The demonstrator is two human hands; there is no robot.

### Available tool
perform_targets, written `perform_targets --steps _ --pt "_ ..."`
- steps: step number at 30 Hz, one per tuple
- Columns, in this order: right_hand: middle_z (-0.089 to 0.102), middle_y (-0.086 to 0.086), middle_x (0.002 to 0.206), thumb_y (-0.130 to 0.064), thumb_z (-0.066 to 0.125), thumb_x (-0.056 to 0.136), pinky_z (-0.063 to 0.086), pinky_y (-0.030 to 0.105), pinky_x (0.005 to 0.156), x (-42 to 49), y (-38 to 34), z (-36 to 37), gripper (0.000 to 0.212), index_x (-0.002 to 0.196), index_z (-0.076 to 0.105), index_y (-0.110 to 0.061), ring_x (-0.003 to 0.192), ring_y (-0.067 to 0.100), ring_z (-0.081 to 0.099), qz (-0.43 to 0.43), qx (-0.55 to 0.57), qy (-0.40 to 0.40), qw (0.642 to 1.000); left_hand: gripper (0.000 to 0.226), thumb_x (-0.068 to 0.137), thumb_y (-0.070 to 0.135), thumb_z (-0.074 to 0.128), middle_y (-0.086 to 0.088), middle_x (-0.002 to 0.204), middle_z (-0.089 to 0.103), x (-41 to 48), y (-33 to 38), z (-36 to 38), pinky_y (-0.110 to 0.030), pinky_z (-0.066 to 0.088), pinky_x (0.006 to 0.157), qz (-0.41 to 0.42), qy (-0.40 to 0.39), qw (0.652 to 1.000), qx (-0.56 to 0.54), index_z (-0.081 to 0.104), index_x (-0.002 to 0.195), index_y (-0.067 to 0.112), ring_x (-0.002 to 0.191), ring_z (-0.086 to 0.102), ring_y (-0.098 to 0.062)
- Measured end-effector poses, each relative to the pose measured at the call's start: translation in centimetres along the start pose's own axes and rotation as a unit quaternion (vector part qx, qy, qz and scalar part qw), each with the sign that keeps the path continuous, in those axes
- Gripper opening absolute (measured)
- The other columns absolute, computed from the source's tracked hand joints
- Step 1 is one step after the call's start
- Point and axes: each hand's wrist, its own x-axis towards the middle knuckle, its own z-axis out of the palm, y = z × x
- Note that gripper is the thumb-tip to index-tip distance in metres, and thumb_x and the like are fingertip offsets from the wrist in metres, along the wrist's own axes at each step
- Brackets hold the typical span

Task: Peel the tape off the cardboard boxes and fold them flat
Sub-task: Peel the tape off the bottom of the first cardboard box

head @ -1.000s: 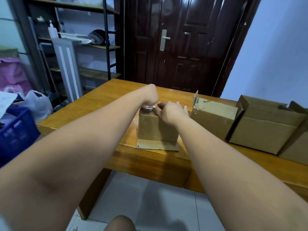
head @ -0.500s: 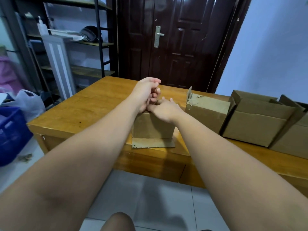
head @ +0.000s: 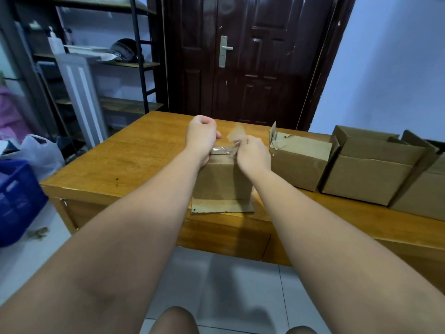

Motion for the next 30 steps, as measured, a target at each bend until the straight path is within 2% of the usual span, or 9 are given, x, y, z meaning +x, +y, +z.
perform_targets --steps 4,9,12,17,20,23,25,27,30 --pt "0.068 -0.002 0.100 -0.021 0.033 0.101 0.044 0.030 0.086 0.1 1.5 -0.7 0.033 0.097 0.066 -0.018 0.101 0.018 0.059 0.053 0.190 0.062 0.978 0.021 0.091 0.005 0.048 -0.004 0.102 0.066 -0.3 -0.1 0.5 -0.034 0.052 0.088 0.087 -0.080 0.966 0.229 0.065 0.100 0.015 0.094 0.062 -0.022" --pt "0.060 -0.003 0.099 -0.024 0.036 0.103 0.038 0.027 0.077 -0.9 2.4 -0.9 0.030 0.098 0.065 -0.019 0.091 0.013 0.052 0.135 0.201 0.139 0.960 0.030 0.096 0.010 0.043 -0.008 0.120 0.064 -1.4 0.1 1.8 -0.032 0.044 0.093 0.158 -0.149 0.871 0.441 0.064 0.116 0.011 0.112 0.057 -0.027" --pt "0.066 0.002 0.084 -0.021 0.040 0.102 0.049 0.029 0.067 -1.2 2.6 -1.0 0.032 0.080 0.063 -0.015 0.075 0.016 0.061 0.232 0.336 0.154 0.900 0.030 0.097 0.017 0.041 -0.010 0.118 0.065 -1.7 0.1 1.9 -0.033 0.046 0.092 0.163 -0.160 0.845 0.484 0.062 0.116 0.009 0.109 0.057 -0.029" --pt "0.062 0.005 0.065 -0.018 0.040 0.102 0.037 0.016 0.034 -0.9 2.3 -1.3 0.028 0.093 0.064 -0.007 0.040 0.010 0.048 0.357 0.555 0.118 0.742 0.035 0.101 0.030 0.039 -0.010 0.120 0.063 -2.1 0.5 1.7 -0.032 0.040 0.093 0.175 -0.179 0.822 0.511 0.060 0.120 0.009 0.111 0.056 -0.029" --pt "0.066 0.009 0.090 -0.007 0.030 0.102 0.038 0.011 0.033 -0.3 2.5 -2.2 0.033 0.094 0.061 -0.004 0.028 0.006 0.047 0.353 0.624 0.078 0.693 0.034 0.102 0.018 0.035 -0.011 0.127 0.061 -2.2 0.5 1.8 -0.032 0.037 0.097 0.182 -0.175 0.825 0.505 0.059 0.125 0.008 0.117 0.054 -0.029" --pt "0.054 0.015 0.135 -0.004 0.029 0.101 0.051 0.015 0.069 -0.6 3.6 -3.9 0.035 0.127 0.051 0.004 0.077 0.014 0.071 0.316 0.653 0.086 0.683 0.035 0.100 0.009 0.036 -0.010 0.130 0.059 -2.1 0.5 1.9 -0.032 0.038 0.099 0.175 -0.172 0.835 0.493 0.058 0.127 0.008 0.120 0.052 -0.029" --pt "0.044 0.019 0.145 -0.003 0.050 0.088 0.042 0.028 0.100 -1.2 4.6 -5.0 0.052 0.139 0.039 0.005 0.126 0.026 0.053 0.315 0.704 0.136 0.621 0.035 0.099 0.009 0.036 -0.011 0.128 0.060 -2.0 0.3 1.9 -0.033 0.040 0.099 0.170 -0.171 0.832 0.499 0.058 0.127 0.008 0.118 0.054 -0.030" --pt "0.042 0.021 0.146 -0.003 0.053 0.082 0.044 0.034 0.100 -0.8 6.8 -5.4 0.059 0.140 0.039 0.000 0.127 0.028 0.049 0.311 0.710 0.243 0.583 0.035 0.099 0.011 0.035 -0.011 0.126 0.061 -1.9 0.1 2.0 -0.035 0.042 0.098 0.167 -0.170 0.828 0.508 0.058 0.126 0.008 0.115 0.054 -0.030" --pt "0.064 0.008 0.107 -0.016 0.037 0.099 0.050 0.026 0.076 -2.1 9.7 -5.7 0.023 0.109 0.057 -0.010 0.091 0.018 0.062 0.327 0.482 0.265 0.768 0.037 0.101 0.029 0.035 -0.011 0.120 0.063 -1.8 0.0 2.1 -0.036 0.041 0.095 0.174 -0.181 0.814 0.524 0.058 0.123 0.009 0.111 0.055 -0.030"
